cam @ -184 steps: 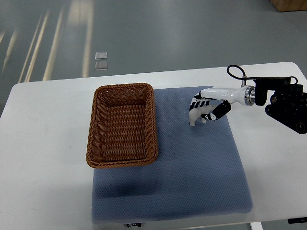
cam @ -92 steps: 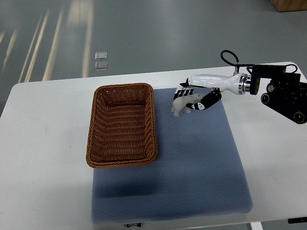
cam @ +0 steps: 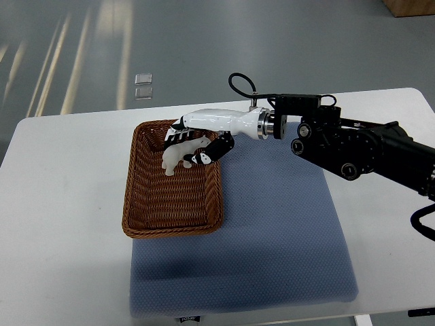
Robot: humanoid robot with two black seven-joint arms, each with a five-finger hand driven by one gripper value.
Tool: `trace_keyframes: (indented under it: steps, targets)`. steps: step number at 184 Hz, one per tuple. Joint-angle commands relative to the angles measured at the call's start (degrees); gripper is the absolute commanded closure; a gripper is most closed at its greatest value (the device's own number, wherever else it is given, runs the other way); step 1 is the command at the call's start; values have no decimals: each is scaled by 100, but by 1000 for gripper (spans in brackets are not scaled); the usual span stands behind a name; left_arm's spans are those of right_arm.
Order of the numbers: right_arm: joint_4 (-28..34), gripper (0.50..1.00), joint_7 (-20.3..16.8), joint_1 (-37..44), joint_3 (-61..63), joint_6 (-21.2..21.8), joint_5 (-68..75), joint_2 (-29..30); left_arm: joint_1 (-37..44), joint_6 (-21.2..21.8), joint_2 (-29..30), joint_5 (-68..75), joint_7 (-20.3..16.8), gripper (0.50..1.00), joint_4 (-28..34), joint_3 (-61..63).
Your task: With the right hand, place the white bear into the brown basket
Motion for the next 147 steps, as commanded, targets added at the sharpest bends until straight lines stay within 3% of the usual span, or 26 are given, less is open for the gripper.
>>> trace_keyframes:
  steps: [1, 5, 38, 56, 78, 99, 147]
  targets:
    - [-150, 606, -229, -13, -2, -84, 8, 265, -1, 0, 0, 0, 0, 500, 0, 0]
    - [-150, 570, -247, -30, -11, -93, 17, 292, -1, 0, 0, 0, 0, 500, 0, 0]
    - [-177, 570, -238, -136, 156, -269, 192, 222, 8, 0, 0, 0, 0, 500, 0, 0]
    - [-177, 570, -282, -206, 595, -137, 738, 186, 8, 0, 0, 0, 0, 500, 0, 0]
    - [-177, 570, -686, -549, 912, 311, 1905, -77, -1, 0, 0, 0, 0, 500, 0, 0]
    - [-177, 570, -1125, -786, 1000, 443, 2978, -332, -1, 0, 0, 0, 0, 500, 0, 0]
    - [-177, 570, -1371, -1164, 1000, 443, 4481, -631, -1, 0, 0, 0, 0, 500, 0, 0]
